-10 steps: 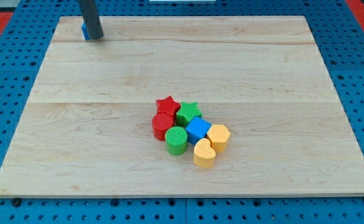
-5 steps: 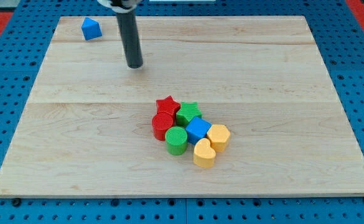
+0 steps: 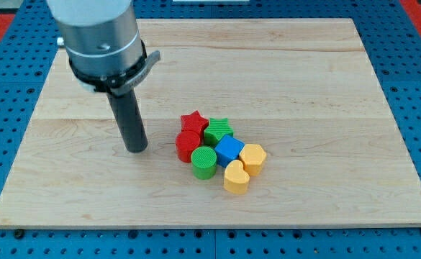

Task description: Move the yellow heart to the top center

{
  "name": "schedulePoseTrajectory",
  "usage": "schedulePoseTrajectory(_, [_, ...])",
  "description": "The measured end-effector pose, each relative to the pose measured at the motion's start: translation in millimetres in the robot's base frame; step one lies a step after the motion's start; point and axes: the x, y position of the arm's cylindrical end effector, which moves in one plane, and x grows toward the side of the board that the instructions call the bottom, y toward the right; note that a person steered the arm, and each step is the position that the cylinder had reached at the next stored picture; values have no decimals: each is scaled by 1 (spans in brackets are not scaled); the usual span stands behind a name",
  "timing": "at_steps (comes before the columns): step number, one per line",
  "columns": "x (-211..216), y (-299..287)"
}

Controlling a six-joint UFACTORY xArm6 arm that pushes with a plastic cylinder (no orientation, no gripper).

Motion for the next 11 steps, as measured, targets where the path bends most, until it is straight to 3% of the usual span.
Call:
schedulePoseTrajectory(2, [41, 35])
schedulePoseTrajectory(4, [41, 91])
schedulePoseTrajectory(9, [60, 145])
schedulePoseTrajectory(11, [69, 246])
